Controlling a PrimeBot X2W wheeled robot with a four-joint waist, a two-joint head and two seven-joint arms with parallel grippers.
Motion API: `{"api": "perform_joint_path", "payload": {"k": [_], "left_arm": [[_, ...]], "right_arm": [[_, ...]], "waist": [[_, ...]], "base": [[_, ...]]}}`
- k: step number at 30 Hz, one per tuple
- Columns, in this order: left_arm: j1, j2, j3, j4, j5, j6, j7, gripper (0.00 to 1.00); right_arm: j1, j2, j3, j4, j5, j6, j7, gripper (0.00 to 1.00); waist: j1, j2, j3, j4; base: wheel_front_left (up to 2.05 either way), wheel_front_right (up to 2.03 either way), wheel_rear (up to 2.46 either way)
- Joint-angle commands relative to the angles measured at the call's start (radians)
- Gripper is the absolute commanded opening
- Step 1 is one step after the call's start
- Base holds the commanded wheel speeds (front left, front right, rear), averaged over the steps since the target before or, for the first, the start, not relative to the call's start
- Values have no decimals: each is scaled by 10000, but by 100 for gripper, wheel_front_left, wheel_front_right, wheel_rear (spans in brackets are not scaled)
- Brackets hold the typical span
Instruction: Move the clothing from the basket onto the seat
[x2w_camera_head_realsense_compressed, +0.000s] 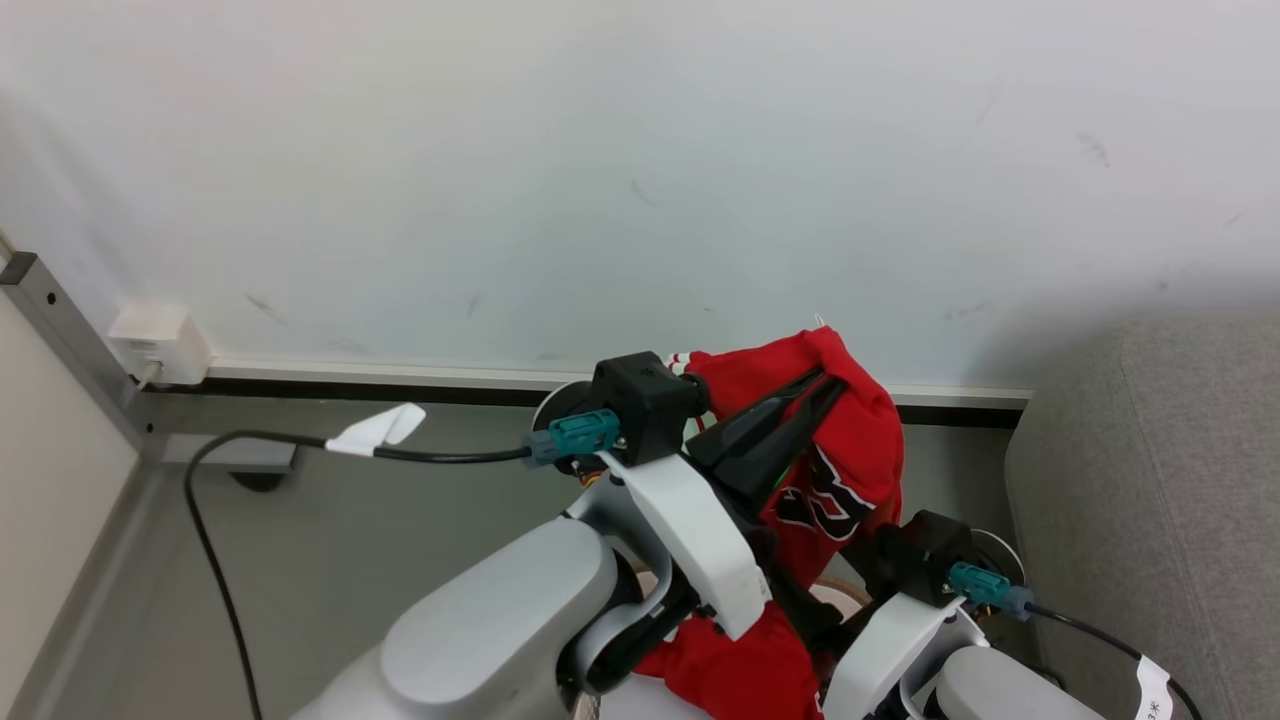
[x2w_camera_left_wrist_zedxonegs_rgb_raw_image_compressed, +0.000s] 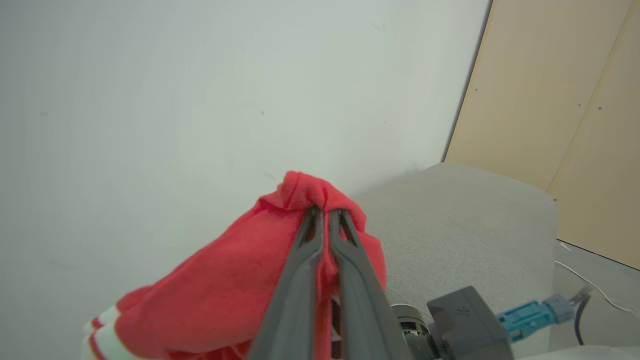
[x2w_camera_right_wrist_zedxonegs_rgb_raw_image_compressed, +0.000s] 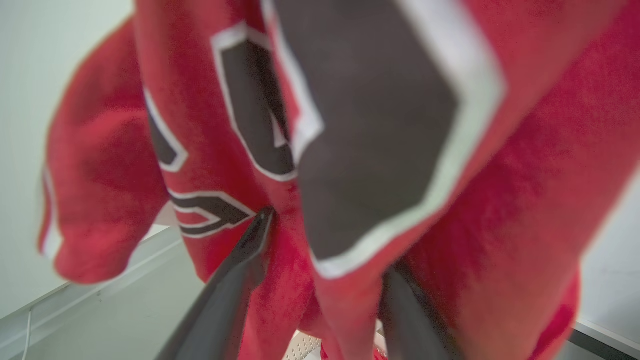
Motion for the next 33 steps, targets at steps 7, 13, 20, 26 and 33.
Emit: {"api": "perform_joint_path", "payload": {"k": [7,13,20,26,33], "left_arm": [[165,138,135,163,-139,97,-79,0],[336,333,262,466,-272,192,-169,0],[717,520,165,542,-368,192,-289,0],[1030,589,-12,513,-372,158,-349,0],[1201,541,-121,433,-321,128,-527,100]], "right_arm": [[47,-23,-211,72,75,-21,2,0],[499,-127,-981,-500,-205,-21,1,0],[1242,-278,-2771,-1454,-914,-21,1,0],[1683,-260,-4054,-2047,-1488,-21,2,0],[1871,-387,-4833,-2636,-1879,-21,1,0]], "waist": [[-1,-1,-64,55],[-1,-1,-88,-157],[-1,-1,-78,-481],[-1,-1,-74,-785],[-1,-1,-37,-1285]], "base": [[0,0,0],[0,0,0],[0,0,0],[0,0,0],[0,0,0]]}}
